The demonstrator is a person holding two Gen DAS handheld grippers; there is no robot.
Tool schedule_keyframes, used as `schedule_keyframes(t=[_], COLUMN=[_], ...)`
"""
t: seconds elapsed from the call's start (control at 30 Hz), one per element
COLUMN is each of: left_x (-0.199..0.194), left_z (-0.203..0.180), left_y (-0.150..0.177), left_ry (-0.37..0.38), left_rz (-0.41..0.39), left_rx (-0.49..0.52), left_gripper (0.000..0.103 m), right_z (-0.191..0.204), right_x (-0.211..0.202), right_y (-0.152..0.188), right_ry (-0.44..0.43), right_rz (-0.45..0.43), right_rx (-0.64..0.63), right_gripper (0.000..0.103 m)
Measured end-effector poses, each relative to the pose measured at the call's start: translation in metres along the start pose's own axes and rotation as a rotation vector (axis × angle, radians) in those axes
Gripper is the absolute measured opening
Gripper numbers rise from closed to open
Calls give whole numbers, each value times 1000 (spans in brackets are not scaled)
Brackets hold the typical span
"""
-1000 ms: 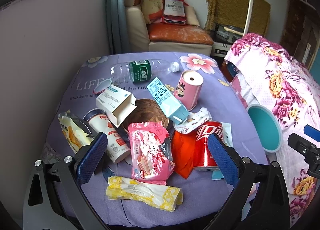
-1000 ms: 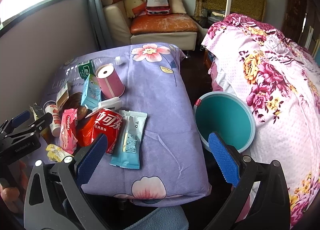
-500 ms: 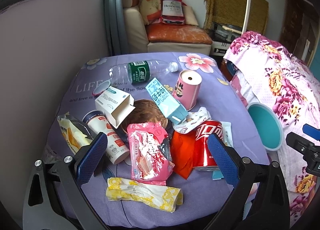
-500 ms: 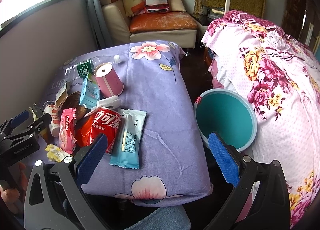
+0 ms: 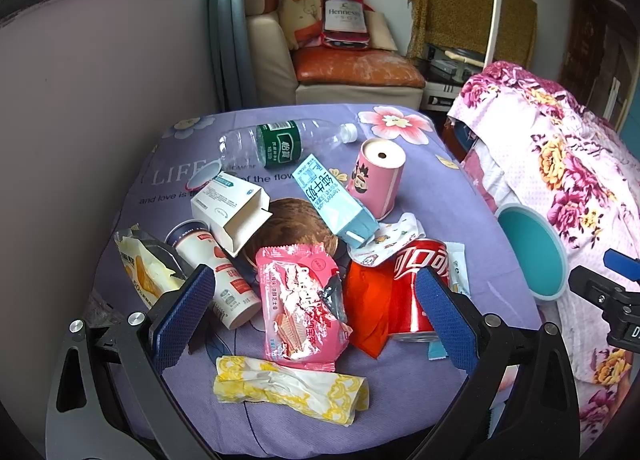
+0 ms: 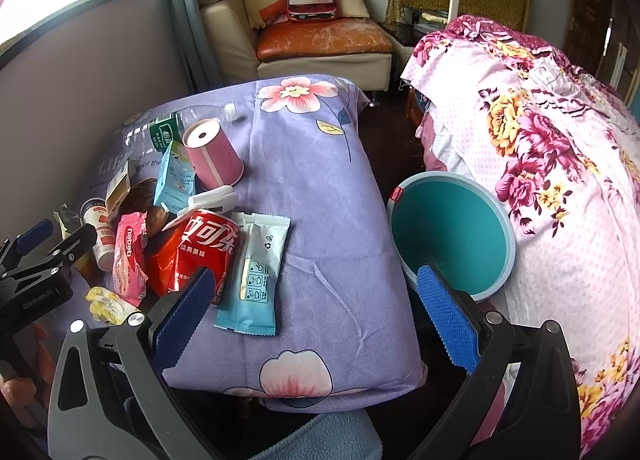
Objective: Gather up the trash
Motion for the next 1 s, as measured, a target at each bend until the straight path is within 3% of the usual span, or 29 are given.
schedule_keyframes(t=[0.5,1.0], left_x=[3,51], left_z=[-2,23], left_y=[2,31], left_ry=[10,41], left_rz=[20,175], left_rx=[8,25], left_gripper=[100,100], right_z=[-5,-4], right_x=[5,37], right_y=[5,15], right_ry=[-4,-45], right_rz=[8,102], right_rx=[12,36], right_gripper=[97,97])
Point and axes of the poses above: each gripper's, at about its wrist camera, not at the fingertips, and x roughly the way its jaws point, z to its left, y to its underside, the point moved 4 cm from there along x, roughly the way its jaws point, and after that the axes turned 1 degree about y, right-handed, at the moved point
